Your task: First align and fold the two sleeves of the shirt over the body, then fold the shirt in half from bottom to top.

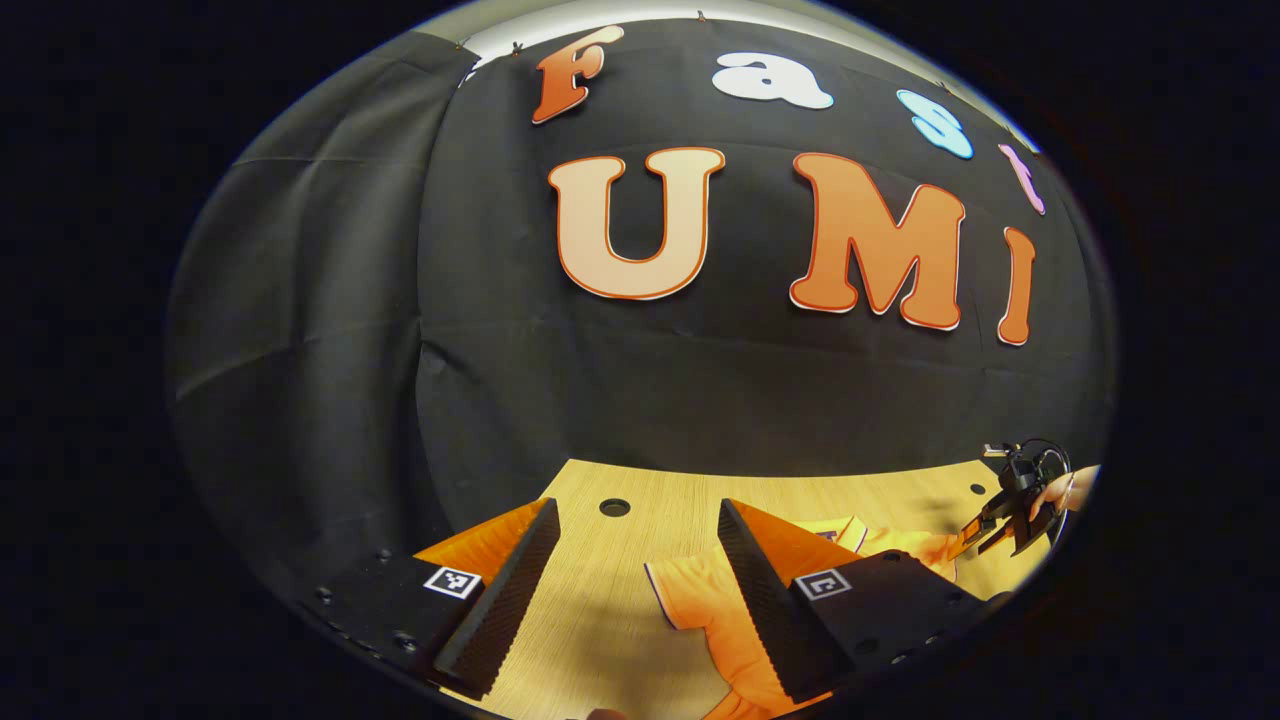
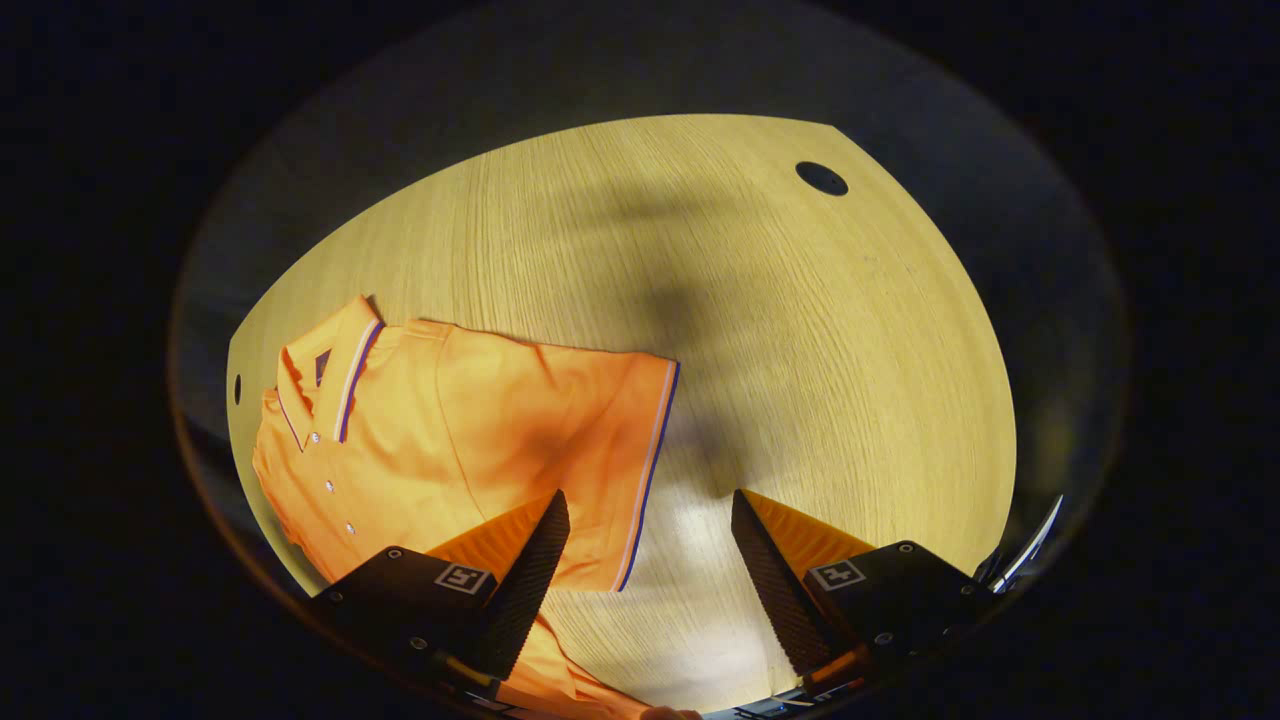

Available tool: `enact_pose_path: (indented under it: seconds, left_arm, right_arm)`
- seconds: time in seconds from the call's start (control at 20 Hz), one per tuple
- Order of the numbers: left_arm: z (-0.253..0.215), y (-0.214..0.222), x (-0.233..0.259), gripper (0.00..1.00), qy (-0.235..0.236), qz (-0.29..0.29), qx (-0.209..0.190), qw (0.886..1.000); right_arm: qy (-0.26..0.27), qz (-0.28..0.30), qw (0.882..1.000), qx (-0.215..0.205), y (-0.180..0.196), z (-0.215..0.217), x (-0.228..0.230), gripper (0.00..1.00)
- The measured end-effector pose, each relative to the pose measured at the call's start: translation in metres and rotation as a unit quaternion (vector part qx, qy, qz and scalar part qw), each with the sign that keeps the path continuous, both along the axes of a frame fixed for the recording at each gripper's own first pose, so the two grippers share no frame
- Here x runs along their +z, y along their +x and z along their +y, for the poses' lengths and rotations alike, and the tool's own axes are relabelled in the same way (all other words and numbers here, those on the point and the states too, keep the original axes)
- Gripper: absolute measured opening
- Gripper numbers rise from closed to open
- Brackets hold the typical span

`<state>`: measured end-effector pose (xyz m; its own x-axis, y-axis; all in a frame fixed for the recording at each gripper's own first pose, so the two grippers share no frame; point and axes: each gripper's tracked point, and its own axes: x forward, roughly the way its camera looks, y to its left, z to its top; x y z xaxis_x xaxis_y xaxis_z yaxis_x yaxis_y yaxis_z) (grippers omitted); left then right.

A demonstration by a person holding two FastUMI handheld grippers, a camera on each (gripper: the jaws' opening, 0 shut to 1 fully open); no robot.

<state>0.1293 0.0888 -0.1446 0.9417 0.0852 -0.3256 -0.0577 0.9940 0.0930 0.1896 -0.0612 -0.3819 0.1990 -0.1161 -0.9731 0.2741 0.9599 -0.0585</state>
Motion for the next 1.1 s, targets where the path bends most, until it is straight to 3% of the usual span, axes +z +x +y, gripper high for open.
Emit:
enact_pose_path:
  seconds: [0.3, 0.5, 0.7, 0.8, 0.85, 0.95, 1.0, 1.05, 1.1]
  left_arm:
    - [0.001, 0.002, -0.005, 0.98, 0.017, 0.009, 0.007, 1.0]
    - [0.003, 0.004, -0.009, 0.98, 0.008, 0.019, 0.007, 1.0]
    - [0.003, 0.004, -0.011, 0.98, 0.003, 0.023, 0.005, 1.0]
    - [0.004, 0.003, -0.011, 0.98, 0.003, 0.024, 0.005, 1.0]
    - [0.005, 0.003, -0.011, 0.98, 0.002, 0.024, 0.006, 1.0]
    - [0.007, 0.002, -0.012, 0.98, 0.0, 0.024, 0.008, 1.0]
    - [0.009, 0.001, -0.011, 0.98, -0.001, 0.024, 0.009, 1.0]
    - [0.014, -0.004, -0.012, 0.98, -0.001, 0.024, 0.012, 1.0]
    - [0.02, -0.01, -0.011, 0.98, -0.001, 0.023, 0.014, 1.0]
  right_arm:
    - [0.006, 0.012, 1.0, -0.026, -0.004, -0.002, -0.017, 1.0]
    - [0.008, 0.01, 0.999, -0.033, -0.003, -0.001, -0.018, 0.9]
    - [0.008, -0.002, 1.0, -0.025, 0.001, 0.005, -0.017, 0.58]
    - [0.005, -0.012, 1.0, -0.013, 0.003, 0.006, -0.015, 0.31]
    - [0.004, -0.017, 1.0, -0.006, 0.003, 0.008, -0.017, 0.24]
    - [0.008, -0.034, 0.999, -0.001, 0.006, 0.008, -0.014, 0.24]
    - [0.043, -0.046, 0.998, -0.024, 0.013, 0.02, -0.013, 0.19]
    - [0.052, -0.046, 0.997, -0.028, 0.009, 0.022, -0.013, 0.0]
    - [0.052, -0.044, 0.997, -0.03, 0.011, 0.019, -0.02, 0.0]
